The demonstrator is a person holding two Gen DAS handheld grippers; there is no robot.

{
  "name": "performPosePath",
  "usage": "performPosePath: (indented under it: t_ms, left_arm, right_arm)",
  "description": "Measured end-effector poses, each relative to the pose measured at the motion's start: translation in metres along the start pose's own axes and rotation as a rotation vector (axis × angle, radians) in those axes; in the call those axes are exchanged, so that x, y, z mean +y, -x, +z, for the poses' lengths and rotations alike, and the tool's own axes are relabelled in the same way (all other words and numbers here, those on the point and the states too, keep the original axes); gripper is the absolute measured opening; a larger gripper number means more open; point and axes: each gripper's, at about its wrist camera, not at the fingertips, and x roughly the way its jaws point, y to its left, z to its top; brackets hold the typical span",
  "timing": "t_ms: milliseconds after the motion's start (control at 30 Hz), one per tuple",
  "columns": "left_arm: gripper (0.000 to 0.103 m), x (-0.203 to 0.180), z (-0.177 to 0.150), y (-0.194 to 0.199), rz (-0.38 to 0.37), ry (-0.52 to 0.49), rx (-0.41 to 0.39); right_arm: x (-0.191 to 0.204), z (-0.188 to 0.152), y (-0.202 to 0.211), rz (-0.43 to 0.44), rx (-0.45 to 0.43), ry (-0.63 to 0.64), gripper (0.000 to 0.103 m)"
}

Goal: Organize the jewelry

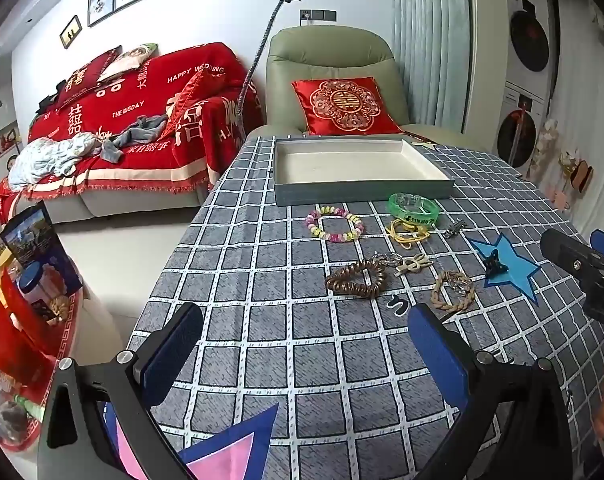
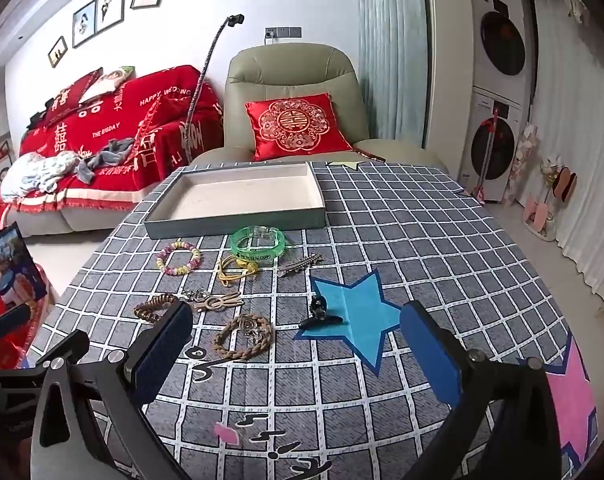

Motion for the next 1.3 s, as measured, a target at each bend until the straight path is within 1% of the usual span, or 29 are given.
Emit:
performPosePath:
  t_ms: [233,1300]
  left_arm:
    - [0.103,0.0008,-0.0012,0.0007,-0.002,0.004,0.001]
    - [0.103,0.0017,-0.0029,0.0003,-0.002,0.004,0.004]
  right_arm:
    - [-0.0050,-0.0005,0.0012,0.016,-0.005,-0.005,0.103]
    - [-0.0026,-0.0009,0.0051,0.018,-0.012,-0.006,0.103]
